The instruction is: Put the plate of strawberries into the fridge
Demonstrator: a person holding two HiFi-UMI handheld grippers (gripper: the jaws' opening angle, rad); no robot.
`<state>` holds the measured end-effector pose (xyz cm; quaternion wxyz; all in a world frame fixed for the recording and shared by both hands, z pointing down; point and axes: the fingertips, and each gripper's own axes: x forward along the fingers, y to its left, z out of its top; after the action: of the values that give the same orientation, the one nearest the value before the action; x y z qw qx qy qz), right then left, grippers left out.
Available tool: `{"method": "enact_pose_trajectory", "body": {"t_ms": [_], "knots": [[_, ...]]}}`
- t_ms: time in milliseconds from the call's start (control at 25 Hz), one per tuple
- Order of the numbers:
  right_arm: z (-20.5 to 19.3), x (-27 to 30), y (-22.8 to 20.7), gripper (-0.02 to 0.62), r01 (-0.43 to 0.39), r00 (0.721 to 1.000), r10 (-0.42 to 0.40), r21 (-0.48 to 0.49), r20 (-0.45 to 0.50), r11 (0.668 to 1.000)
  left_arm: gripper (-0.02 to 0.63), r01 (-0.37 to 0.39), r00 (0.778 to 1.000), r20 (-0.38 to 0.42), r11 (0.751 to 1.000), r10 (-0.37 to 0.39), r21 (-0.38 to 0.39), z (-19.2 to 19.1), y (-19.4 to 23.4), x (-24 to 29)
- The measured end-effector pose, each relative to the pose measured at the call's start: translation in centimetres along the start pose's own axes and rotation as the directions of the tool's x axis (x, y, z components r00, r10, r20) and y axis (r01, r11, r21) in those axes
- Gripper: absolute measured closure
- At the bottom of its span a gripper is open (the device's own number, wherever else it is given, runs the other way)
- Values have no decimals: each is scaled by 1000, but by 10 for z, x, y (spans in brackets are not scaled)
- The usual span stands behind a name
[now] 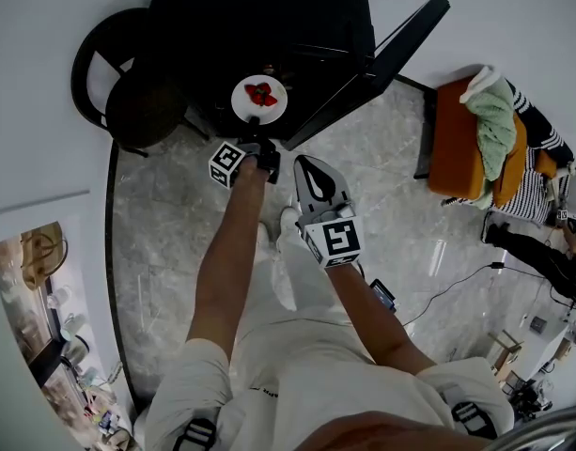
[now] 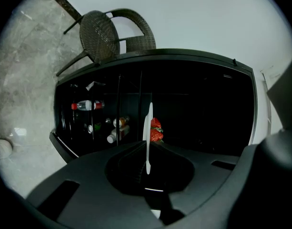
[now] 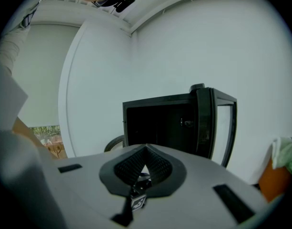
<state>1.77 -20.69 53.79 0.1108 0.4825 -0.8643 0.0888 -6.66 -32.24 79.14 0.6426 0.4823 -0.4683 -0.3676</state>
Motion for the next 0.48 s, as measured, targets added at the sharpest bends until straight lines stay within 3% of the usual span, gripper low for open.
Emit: {"method": "enact_pose_trajectory", "body": {"t_ms": [480], "knots": [[-9, 3, 0, 583, -7, 1000, 7, 8, -22, 1000, 592, -45, 999, 3, 999, 45, 3, 0, 14, 11]]}}
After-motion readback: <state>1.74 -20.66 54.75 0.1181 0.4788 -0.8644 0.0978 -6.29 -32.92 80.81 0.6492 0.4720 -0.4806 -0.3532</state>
